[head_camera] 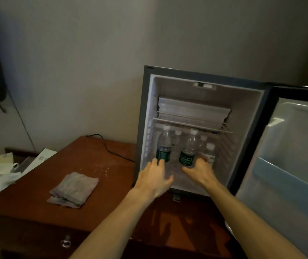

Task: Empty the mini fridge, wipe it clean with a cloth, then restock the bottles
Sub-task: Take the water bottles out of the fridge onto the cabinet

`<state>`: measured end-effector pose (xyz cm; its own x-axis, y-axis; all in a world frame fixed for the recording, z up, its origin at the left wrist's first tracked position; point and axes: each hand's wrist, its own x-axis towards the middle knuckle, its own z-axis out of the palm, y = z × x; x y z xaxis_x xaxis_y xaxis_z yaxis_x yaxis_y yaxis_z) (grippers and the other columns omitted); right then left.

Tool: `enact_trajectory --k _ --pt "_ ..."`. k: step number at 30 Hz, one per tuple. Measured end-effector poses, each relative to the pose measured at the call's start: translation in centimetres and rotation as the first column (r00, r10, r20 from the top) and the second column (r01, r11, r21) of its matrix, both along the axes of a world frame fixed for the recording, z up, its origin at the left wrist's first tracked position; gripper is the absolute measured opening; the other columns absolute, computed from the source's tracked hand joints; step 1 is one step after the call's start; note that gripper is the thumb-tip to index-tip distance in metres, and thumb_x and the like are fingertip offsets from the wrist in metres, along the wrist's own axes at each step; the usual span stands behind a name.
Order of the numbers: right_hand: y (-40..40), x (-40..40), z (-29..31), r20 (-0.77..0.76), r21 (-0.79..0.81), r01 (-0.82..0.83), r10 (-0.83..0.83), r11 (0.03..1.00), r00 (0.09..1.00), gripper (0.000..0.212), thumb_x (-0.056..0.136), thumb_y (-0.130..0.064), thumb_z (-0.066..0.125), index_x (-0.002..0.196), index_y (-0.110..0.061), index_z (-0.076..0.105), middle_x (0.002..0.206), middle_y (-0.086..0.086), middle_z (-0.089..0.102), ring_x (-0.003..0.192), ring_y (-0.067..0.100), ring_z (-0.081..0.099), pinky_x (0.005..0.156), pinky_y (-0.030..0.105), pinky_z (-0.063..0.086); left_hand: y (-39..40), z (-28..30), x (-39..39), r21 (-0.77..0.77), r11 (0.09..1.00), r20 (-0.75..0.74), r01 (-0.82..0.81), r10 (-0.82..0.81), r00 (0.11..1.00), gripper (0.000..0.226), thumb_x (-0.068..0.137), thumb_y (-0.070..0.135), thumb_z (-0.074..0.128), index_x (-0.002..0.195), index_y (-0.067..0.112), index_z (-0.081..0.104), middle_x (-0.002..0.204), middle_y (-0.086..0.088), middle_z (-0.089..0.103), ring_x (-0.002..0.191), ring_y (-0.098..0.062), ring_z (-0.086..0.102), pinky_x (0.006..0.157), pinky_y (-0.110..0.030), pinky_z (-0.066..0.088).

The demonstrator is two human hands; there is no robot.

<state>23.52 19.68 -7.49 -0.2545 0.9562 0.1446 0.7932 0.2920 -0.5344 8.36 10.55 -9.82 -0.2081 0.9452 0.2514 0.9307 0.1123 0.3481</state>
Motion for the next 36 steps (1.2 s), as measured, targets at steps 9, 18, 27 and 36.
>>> enact_trajectory --k 9,18,27,36 --pt "9.4 -5.0 -0.7 -0.399 -0.076 0.165 -0.182 0.983 0.899 0.05 0.083 -0.032 0.074 0.119 -0.003 0.054 0.112 0.006 0.062 0.092 0.027 0.063 0.076 0.033 0.051 9.6 -0.2 -2.3 0.076 0.989 0.44 -0.125 0.079 0.894 0.101 0.084 0.053 0.072 0.156 0.01 0.016 0.152 -0.019 0.034 0.137 -0.041 0.042 0.105 -0.051 0.046" --pt "13.1 -5.2 -3.6 -0.547 0.005 0.19 -0.157 0.982 0.822 0.05 0.077 -0.026 0.075 0.115 -0.011 0.045 0.1 0.004 0.061 0.084 0.02 0.059 0.068 0.029 0.045 16.2 -2.2 -1.8 0.14 0.96 0.694 -0.241 0.079 0.715 0.1 0.081 0.041 0.077 0.155 0.02 0.014 0.144 -0.017 0.043 0.13 -0.039 0.048 0.105 -0.048 0.046" --pt "12.8 -4.5 -3.4 -0.55 0.001 0.126 -0.105 0.992 0.829 0.055 0.079 -0.022 0.076 0.121 -0.011 0.043 0.101 0.001 0.06 0.085 0.015 0.059 0.064 0.023 0.044 16.5 -2.7 -2.0 0.226 0.931 0.648 -0.287 0.077 0.758 0.084 0.078 0.033 0.082 0.142 0.019 0.03 0.125 -0.014 0.06 0.112 -0.036 0.061 0.087 -0.039 0.051" --pt "6.9 -2.9 -1.2 -0.411 0.07 0.1 -0.063 0.993 0.909 0.044 0.076 -0.032 0.08 0.106 -0.016 0.051 0.087 -0.007 0.056 0.08 0.012 0.055 0.059 0.02 0.041 9.9 -1.1 -1.7 0.254 0.934 0.522 -0.249 0.084 0.849 0.082 0.072 0.045 0.086 0.131 0.017 0.036 0.114 -0.011 0.067 0.103 -0.033 0.066 0.081 -0.038 0.056"
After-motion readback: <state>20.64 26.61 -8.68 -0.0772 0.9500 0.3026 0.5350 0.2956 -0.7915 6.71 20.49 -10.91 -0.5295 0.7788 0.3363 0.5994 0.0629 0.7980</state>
